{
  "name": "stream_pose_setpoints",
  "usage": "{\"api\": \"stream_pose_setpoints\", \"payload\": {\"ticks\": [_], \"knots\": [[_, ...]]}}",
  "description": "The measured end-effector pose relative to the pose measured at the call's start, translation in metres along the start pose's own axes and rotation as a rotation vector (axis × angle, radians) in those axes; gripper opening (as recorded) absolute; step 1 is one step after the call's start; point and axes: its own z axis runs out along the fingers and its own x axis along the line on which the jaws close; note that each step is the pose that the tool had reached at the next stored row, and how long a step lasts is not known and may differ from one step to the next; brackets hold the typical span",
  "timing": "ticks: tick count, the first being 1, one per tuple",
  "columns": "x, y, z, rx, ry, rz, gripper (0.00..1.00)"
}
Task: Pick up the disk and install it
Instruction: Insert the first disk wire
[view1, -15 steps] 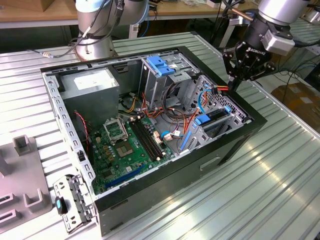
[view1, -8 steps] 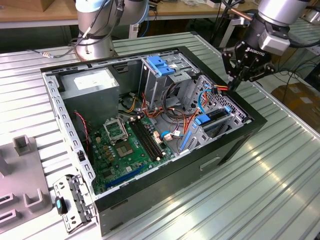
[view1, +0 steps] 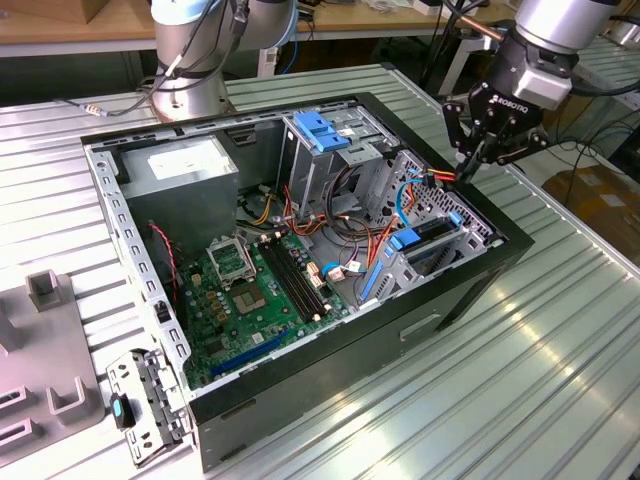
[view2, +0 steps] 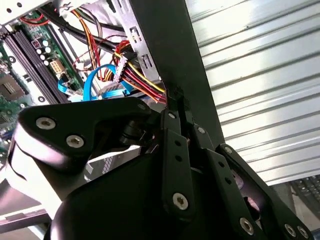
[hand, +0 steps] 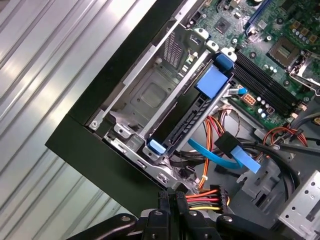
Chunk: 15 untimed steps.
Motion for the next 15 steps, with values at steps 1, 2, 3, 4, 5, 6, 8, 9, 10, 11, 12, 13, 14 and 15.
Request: {"api": "stream_pose_setpoints", "payload": {"ticks": [1,2,3,4,5,6,8,9,10,11,12,13,14,15], "knots": [[0.0,0.0,0.0002,0.0,-0.0003,0.013,0.17],[0.0,0.0,0.0004,0.0,-0.0006,0.03,0.17],[0.0,0.0,0.0005,0.0001,-0.0008,0.042,0.17],[0.0,0.0001,0.0006,0.0,-0.0009,0.055,0.17],[-0.0006,0.0007,0.0009,0.0002,-0.0014,0.058,0.17],[-0.0011,0.0015,0.0008,0.0002,-0.0013,0.06,0.17],[-0.0031,0.0046,0.0008,0.0001,-0.0012,0.061,0.17],[-0.004,0.0059,0.0008,0.0001,-0.0012,0.062,0.17],[-0.0052,0.0078,0.0009,0.0001,-0.0012,0.063,0.17],[-0.0088,0.0134,0.001,0.0001,-0.0013,0.066,0.17],[-0.0093,0.0139,0.0012,0.0,-0.0021,0.128,0.17],[-0.0095,0.0142,0.0016,0.0001,-0.0029,0.16,0.17],[-0.0098,0.0147,0.0018,0.0003,-0.0033,0.164,0.17],[-0.0105,0.0155,0.0018,0.0003,-0.0033,0.165,0.17]]}}
